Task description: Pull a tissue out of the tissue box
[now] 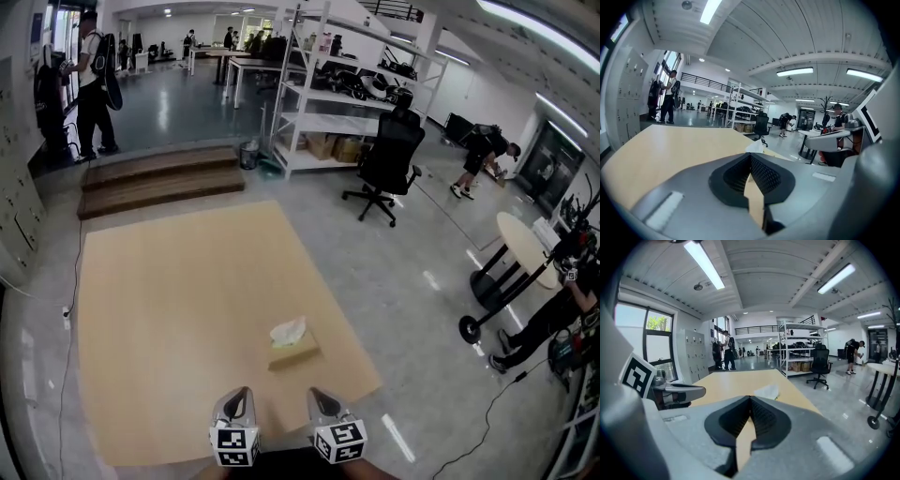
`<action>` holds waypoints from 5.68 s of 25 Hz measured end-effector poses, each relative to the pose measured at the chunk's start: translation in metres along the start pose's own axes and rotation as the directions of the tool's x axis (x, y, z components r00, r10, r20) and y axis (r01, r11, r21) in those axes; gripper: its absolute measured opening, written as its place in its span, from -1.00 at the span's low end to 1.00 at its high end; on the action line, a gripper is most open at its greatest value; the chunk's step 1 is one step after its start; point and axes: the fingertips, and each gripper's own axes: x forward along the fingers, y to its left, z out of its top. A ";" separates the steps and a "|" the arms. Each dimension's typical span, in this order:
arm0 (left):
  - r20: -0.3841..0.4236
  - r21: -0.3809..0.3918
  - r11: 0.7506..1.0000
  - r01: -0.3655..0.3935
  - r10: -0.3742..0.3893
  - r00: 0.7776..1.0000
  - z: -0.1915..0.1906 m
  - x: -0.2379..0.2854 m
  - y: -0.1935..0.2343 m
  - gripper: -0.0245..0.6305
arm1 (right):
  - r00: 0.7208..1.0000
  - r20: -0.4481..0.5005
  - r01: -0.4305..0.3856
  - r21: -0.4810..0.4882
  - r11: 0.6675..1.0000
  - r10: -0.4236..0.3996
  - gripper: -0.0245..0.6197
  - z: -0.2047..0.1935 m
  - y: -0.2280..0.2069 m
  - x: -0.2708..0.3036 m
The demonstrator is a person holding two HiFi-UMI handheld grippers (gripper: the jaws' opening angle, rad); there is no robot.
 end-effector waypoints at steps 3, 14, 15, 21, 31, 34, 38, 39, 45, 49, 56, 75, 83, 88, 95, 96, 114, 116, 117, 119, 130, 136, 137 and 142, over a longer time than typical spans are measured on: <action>0.020 -0.002 1.000 -0.022 0.022 1.000 0.015 0.002 0.004 -0.87 | 1.000 0.010 -0.018 -0.011 1.000 0.018 -0.95 0.009 0.000 0.010; 0.014 -0.036 0.985 -0.168 0.169 0.986 0.023 0.003 0.020 -0.87 | 0.989 -0.051 -0.143 -0.054 0.988 0.140 -0.95 0.022 -0.003 0.044; 0.015 -0.037 0.983 -0.181 0.182 0.983 0.024 0.004 0.022 -0.87 | 0.987 -0.057 -0.153 -0.054 0.987 0.150 -0.95 0.023 -0.004 0.048; 0.022 -0.035 0.971 -0.236 0.237 0.971 0.032 0.014 0.029 -0.87 | 0.974 -0.106 -0.206 -0.057 0.977 0.200 -0.95 0.020 -0.012 0.072; 0.000 -0.068 0.956 -0.285 0.285 0.958 0.038 0.043 0.049 -0.87 | 0.949 -0.227 -0.244 -0.094 0.965 0.218 -0.66 0.014 -0.019 0.123; -0.012 -0.080 0.953 -0.291 0.291 0.957 0.036 0.052 0.056 -0.87 | 0.944 -0.268 -0.231 -0.119 0.966 0.193 -0.58 0.008 -0.024 0.141; -0.040 -0.091 0.952 -0.294 0.291 0.956 0.031 0.068 0.063 -0.87 | 0.932 -0.323 -0.216 -0.140 0.966 0.161 -0.52 0.002 -0.030 0.166; -0.047 -0.094 0.952 -0.293 0.290 0.956 0.029 0.071 0.063 -0.87 | 0.926 -0.342 -0.217 -0.139 0.966 0.159 -0.50 0.000 -0.030 0.171; -0.082 -0.102 0.956 -0.276 0.268 0.960 0.020 0.083 0.066 -0.87 | 0.894 -0.423 -0.228 -0.144 0.963 0.148 -0.40 -0.013 -0.028 0.189; -0.099 -0.102 0.961 -0.256 0.246 0.964 0.017 0.093 0.066 -0.87 | 0.869 -0.474 -0.248 -0.169 0.954 0.143 -0.41 -0.022 -0.024 0.196; -0.100 -0.099 0.971 -0.217 0.207 0.973 0.014 0.098 0.060 -0.87 | 0.850 -0.517 -0.255 -0.230 0.939 0.104 -0.71 -0.029 -0.024 0.196; -0.027 -0.063 0.985 -0.162 0.161 0.987 0.038 0.094 0.049 -0.87 | 0.971 -0.223 -0.129 -0.173 0.976 0.089 -0.92 0.055 -0.031 0.166; 0.014 -0.027 0.991 -0.128 0.128 0.992 0.028 0.072 0.038 -0.87 | 0.988 -0.136 -0.091 -0.161 0.983 0.070 -0.92 0.057 -0.020 0.126; 0.010 0.006 0.996 -0.093 0.093 0.996 0.017 0.046 0.032 -0.87 | 0.990 -0.131 -0.075 -0.136 0.988 0.057 -0.92 0.039 -0.001 0.097; -0.005 -0.030 0.998 -0.047 0.046 0.999 -0.003 0.010 0.018 -0.87 | 0.990 -0.135 -0.052 -0.116 0.992 0.036 -0.92 0.007 0.020 0.065; -0.004 -0.031 0.999 -0.033 0.033 0.999 -0.008 0.006 0.017 -0.87 | 0.990 -0.137 -0.051 -0.115 0.992 0.035 -0.92 0.003 0.024 0.060; 0.043 -0.031 0.997 -0.077 0.078 0.996 -0.013 -0.050 -0.034 -0.87 | 0.993 -0.044 -0.118 -0.134 0.984 0.113 -0.92 -0.014 0.032 -0.014; 0.035 -0.026 0.996 -0.088 0.089 0.995 -0.019 -0.056 -0.049 -0.87 | 0.991 -0.042 -0.132 -0.124 0.983 0.128 -0.92 -0.021 0.026 -0.027; 0.029 -0.025 0.995 -0.097 0.098 0.995 -0.023 -0.060 -0.057 -0.87 | 0.990 -0.041 -0.141 -0.119 0.983 0.137 -0.92 -0.024 0.023 -0.035; 0.022 -0.029 0.993 -0.117 0.118 0.993 -0.031 -0.071 -0.074 -0.87 | 0.988 -0.033 -0.157 -0.114 0.981 0.154 -0.92 -0.030 0.018 -0.052; -0.015 -0.045 0.967 -0.250 0.249 0.968 -0.070 -0.138 -0.137 -0.87 | 0.969 -0.043 -0.246 -0.086 0.965 0.243 -0.93 -0.080 -0.001 -0.128; -0.021 -0.056 0.957 -0.285 0.284 0.959 -0.081 -0.166 -0.145 -0.87 | 0.963 -0.025 -0.269 -0.091 0.959 0.267 -0.93 -0.079 0.013 -0.151; -0.023 -0.056 0.957 -0.285 0.284 0.959 -0.082 -0.171 -0.146 -0.87 | 0.963 -0.024 -0.269 -0.090 0.959 0.268 -0.93 -0.080 0.016 -0.156; -0.010 -0.035 0.965 -0.261 0.261 0.965 -0.088 -0.196 -0.161 -0.87 | 0.968 -0.031 -0.251 -0.088 0.964 0.249 -0.92 -0.093 0.027 -0.185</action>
